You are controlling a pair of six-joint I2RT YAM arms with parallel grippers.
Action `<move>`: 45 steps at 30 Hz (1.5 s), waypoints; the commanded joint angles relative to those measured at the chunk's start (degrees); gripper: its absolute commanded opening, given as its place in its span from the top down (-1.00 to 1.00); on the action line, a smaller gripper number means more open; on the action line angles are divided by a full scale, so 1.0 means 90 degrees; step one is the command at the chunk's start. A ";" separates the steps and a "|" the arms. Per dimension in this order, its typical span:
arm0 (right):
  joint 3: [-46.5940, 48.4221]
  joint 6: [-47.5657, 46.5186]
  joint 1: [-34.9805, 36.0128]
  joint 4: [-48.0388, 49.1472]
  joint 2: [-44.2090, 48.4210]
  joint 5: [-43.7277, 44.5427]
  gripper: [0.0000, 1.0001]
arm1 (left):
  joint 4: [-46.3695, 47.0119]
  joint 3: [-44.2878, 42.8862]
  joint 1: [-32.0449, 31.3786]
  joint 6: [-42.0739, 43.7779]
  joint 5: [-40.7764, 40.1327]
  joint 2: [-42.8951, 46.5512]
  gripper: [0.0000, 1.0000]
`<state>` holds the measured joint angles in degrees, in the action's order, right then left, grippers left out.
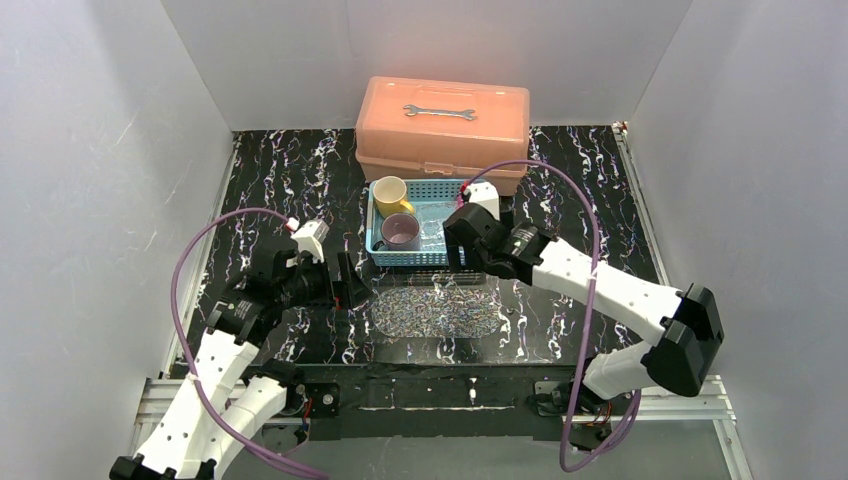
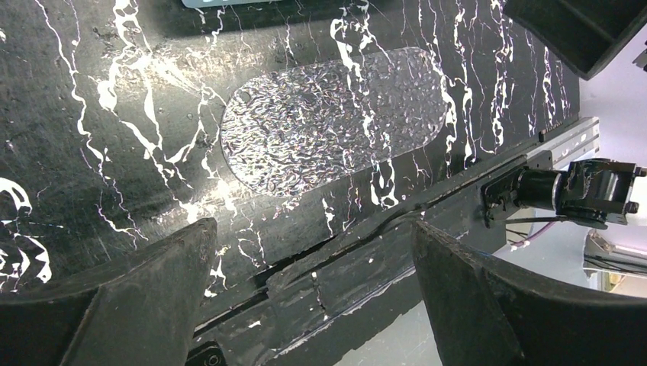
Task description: Prepare toiletry sets of a toothbrush and toothpaste on the tray
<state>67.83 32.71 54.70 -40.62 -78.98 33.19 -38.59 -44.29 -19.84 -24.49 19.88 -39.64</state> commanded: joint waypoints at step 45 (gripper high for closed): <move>0.2853 -0.0273 -0.0866 0.0849 -0.3309 -0.0863 0.08 | -0.0100 0.0031 0.0001 0.0045 -0.0256 0.0215 -0.99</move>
<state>90.65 29.98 47.44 -35.33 -107.53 26.24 -38.63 -44.29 -19.84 -24.53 17.58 -37.71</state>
